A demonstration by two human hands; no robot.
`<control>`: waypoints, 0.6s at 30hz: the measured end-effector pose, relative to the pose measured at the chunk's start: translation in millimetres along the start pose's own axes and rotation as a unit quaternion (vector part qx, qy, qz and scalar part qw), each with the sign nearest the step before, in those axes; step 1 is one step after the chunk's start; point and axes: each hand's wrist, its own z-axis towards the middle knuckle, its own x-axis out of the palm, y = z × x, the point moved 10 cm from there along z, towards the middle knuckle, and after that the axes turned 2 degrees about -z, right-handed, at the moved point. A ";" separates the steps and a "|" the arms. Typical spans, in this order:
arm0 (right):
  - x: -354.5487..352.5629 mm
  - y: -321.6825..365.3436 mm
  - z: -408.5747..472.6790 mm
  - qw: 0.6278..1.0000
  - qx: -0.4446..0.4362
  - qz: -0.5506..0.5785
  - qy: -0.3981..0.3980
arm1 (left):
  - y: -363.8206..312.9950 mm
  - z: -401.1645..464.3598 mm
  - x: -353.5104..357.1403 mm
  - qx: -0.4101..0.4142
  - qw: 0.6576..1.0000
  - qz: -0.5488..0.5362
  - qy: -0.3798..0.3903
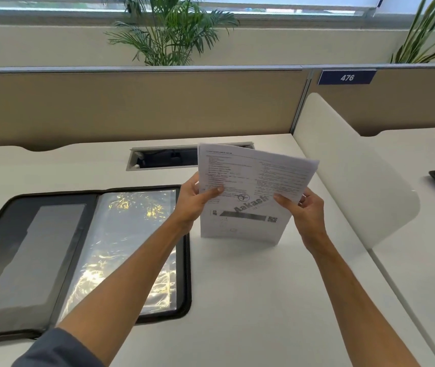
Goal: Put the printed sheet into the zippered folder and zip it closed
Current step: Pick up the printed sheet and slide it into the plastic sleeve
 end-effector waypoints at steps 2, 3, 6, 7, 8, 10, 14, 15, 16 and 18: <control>0.9 -5.4 -0.7 1.000 0.010 -0.003 0.000 | 9.1 -0.2 -0.5 -0.022 1.000 0.016 -0.003; 0.8 -6.5 -0.7 1.000 0.013 -0.004 -0.001 | 11.8 0.1 -0.9 -0.029 0.999 0.022 -0.007; -1.1 -4.9 0.6 1.000 0.008 -0.003 -0.004 | 11.3 1.8 -1.3 -0.027 0.999 0.037 -0.014; -1.7 -5.5 0.7 1.000 0.008 -0.002 -0.005 | 10.9 1.7 -0.5 -0.023 0.999 0.038 -0.012; -2.2 -7.6 0.2 1.000 0.010 0.001 -0.005 | 12.2 0.8 -0.1 -0.021 0.999 0.037 -0.011; -1.6 -15.9 -2.4 1.000 0.023 0.003 -0.001 | 18.7 -2.3 0.6 -0.028 0.999 0.026 -0.011; 2.1 -31.5 -5.4 0.999 0.045 -0.013 0.015 | 26.0 -3.7 0.6 -0.045 0.998 0.018 -0.028; 2.1 -32.3 -5.0 0.999 0.047 -0.013 0.014 | 24.6 -2.4 1.0 -0.047 0.998 0.020 -0.033; 1.6 -32.0 -4.0 0.999 0.048 -0.013 0.012 | 22.4 -1.0 1.3 -0.048 0.998 0.022 -0.034; 0.3 -30.1 -0.6 0.999 0.049 -0.013 0.008 | 19.2 2.0 0.9 -0.052 0.998 0.023 -0.032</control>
